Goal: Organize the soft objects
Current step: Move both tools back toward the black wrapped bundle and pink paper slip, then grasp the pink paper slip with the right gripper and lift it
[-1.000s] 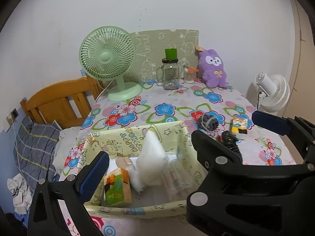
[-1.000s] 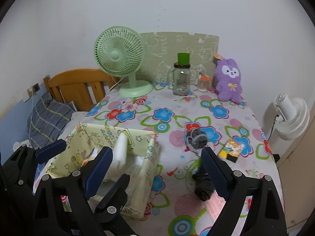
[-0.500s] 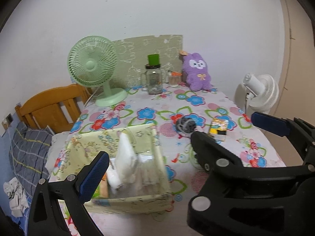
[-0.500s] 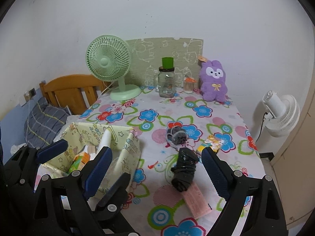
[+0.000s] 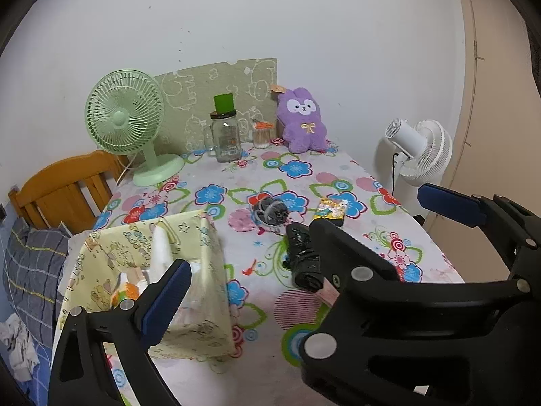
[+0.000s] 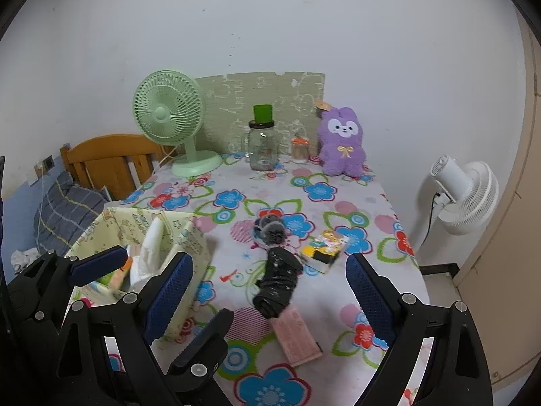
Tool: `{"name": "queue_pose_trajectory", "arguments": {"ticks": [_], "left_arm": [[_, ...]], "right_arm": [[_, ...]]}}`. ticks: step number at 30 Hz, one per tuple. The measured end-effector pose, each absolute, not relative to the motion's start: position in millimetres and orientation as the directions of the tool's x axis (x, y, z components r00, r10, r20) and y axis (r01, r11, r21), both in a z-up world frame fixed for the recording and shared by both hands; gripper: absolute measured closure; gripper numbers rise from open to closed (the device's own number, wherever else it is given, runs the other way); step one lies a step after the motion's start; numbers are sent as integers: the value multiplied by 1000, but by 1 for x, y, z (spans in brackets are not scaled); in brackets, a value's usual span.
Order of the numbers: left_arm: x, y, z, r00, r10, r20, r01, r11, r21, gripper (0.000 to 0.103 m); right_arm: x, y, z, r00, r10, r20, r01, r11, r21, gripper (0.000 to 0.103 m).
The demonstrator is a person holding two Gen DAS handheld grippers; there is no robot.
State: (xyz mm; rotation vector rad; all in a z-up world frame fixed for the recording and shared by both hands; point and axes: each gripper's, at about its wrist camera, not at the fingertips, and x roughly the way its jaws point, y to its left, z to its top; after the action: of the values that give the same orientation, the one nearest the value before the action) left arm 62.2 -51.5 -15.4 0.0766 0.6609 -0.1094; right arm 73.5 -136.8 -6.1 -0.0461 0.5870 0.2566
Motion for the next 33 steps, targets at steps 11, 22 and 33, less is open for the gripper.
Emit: {"name": "queue_pose_trajectory", "arguments": {"ticks": [11,22,33], "left_arm": [[66,-81,-29,763,-105,-638,163,986,33,11],[80,-92,-54,715,-102,-692,174,984,36,18],[86,-91,-94,643,-99,-760,204,978,46,29]], "right_arm": [[75,-165,-19,801,190,-567,-212,977,27,9],[87,-179,-44,774,183,-606,-203,979,37,9],[99,-173,-85,705,204,-679,-248,968,33,12]]}}
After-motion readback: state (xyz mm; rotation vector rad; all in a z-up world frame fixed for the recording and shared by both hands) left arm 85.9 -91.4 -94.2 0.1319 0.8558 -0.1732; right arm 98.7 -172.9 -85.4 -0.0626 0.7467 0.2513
